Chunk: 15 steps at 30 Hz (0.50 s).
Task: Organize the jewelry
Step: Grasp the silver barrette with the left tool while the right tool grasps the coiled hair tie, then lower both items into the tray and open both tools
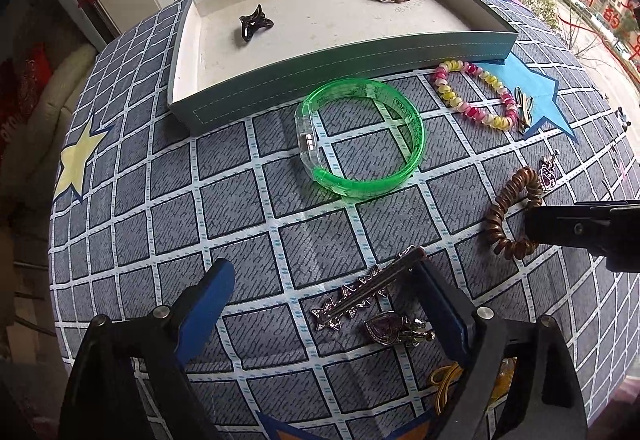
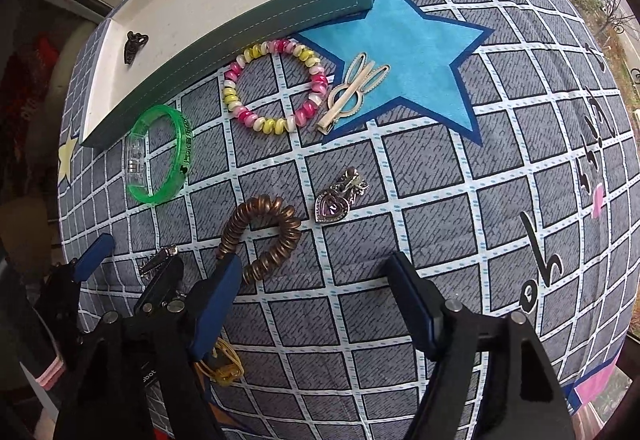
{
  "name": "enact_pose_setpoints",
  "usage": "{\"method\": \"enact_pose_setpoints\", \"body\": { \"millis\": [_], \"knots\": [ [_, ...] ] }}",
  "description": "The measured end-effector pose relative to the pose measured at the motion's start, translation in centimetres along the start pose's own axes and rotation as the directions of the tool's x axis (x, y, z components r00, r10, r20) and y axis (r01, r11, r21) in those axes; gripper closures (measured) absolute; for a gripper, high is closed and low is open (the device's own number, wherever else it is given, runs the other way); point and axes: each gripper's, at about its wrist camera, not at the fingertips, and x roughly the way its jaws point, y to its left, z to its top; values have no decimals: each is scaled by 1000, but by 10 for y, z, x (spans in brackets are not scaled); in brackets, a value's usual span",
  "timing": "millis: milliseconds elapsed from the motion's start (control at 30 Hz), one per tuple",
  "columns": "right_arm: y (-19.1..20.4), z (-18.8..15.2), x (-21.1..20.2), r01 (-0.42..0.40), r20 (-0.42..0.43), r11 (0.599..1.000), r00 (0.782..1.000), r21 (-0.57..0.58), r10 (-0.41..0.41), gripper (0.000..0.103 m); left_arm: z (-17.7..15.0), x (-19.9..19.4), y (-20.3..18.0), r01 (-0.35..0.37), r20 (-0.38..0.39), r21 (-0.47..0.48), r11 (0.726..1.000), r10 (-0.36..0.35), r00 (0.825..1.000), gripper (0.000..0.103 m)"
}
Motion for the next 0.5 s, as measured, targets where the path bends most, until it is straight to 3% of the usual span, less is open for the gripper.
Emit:
{"method": "enact_pose_setpoints", "body": {
  "millis": [167, 300, 367, 400, 433, 500],
  "knots": [
    [35, -2, 10, 102, 33, 993, 994, -61, -101, 38, -1, -3, 1, 33, 8, -13, 999, -33, 999, 27],
    [51, -8, 13, 177, 66, 975, 983, -134, -169, 66, -4, -7, -4, 60, 12, -4, 998, -59, 998, 42],
    [57, -9, 15, 182, 65, 969, 983, -165, -173, 78, -4, -9, -7, 68, 17, -4, 998, -68, 998, 60],
    [59, -9, 15, 185, 68, 967, 982, -177, -176, 88, -4, -9, -7, 68, 17, -3, 998, -68, 998, 65],
    [61, -9, 16, 186, 69, 965, 982, -183, -176, 90, -3, -10, -8, 70, 17, -4, 998, -70, 997, 75],
    [61, -7, 16, 164, 67, 969, 986, -186, -154, 90, -3, -10, -6, 80, 15, -17, 997, -80, 997, 76]
  ]
}}
